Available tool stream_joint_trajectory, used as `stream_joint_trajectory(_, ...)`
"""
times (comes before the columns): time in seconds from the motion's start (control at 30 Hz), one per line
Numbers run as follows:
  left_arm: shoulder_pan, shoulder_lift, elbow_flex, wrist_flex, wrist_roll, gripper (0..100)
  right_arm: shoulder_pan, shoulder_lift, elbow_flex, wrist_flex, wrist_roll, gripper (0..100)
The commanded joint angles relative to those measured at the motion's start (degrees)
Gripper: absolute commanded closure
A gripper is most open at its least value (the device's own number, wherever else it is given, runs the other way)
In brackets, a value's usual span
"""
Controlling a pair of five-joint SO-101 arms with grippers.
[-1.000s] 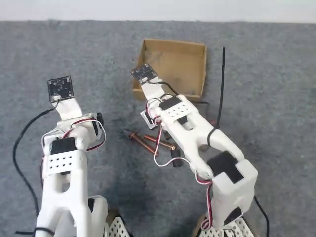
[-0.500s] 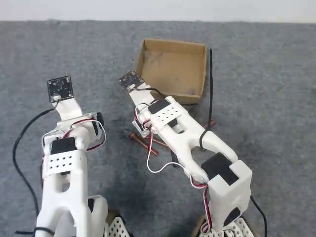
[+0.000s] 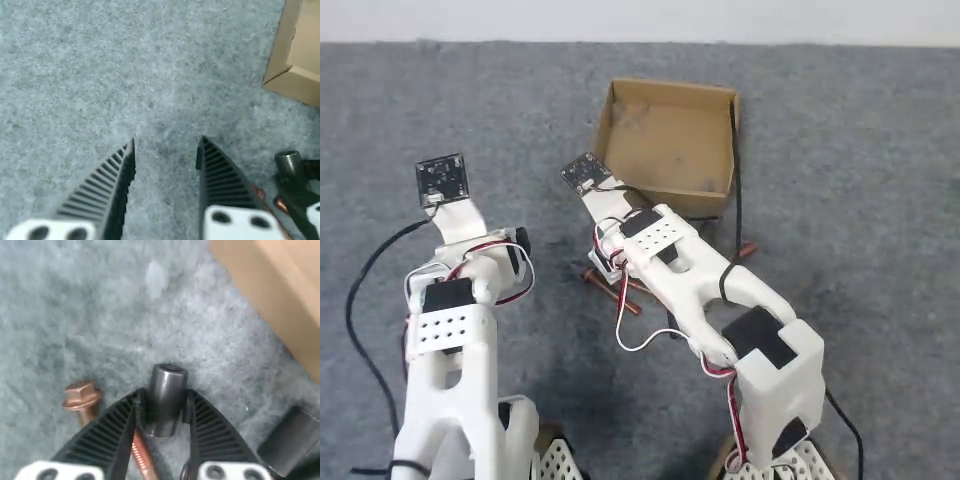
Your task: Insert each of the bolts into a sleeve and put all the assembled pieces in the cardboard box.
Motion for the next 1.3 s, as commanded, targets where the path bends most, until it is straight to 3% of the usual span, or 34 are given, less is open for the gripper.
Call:
stream_joint_trajectory(0.0,0.00,0.00,-0.57,-1.67,0.53,81,0.04,-0.92,-2.37,2.07,-0.53,88.0)
stream_joint_trajectory(0.4,0.09,0.00,-0.31,-1.67,0.53,81,0.22,-0.57,-3.52,4.26,-0.44,88.7)
stream_joint_trajectory(0.53,1.85,-0.09,1.01,-3.25,0.53,81,1.45,0.57,-5.01,4.53,-0.44,99.8)
stream_joint_trajectory(0.57,1.85,-0.09,1.10,-3.69,0.53,81,1.63,0.66,-5.36,4.70,-0.44,98.7)
stream_joint_trajectory(0.83,1.93,0.00,1.19,-4.04,0.53,81,7.60,-7.78,-6.51,13.32,-0.53,99.1)
stream_joint_trajectory(1.07,8.88,-0.35,5.93,-10.64,0.44,81,15.69,-18.86,-5.80,25.89,-0.53,99.1)
stream_joint_trajectory(1.27,14.15,-0.09,6.81,-9.58,0.53,81,25.19,-29.32,6.68,25.27,1.49,99.1)
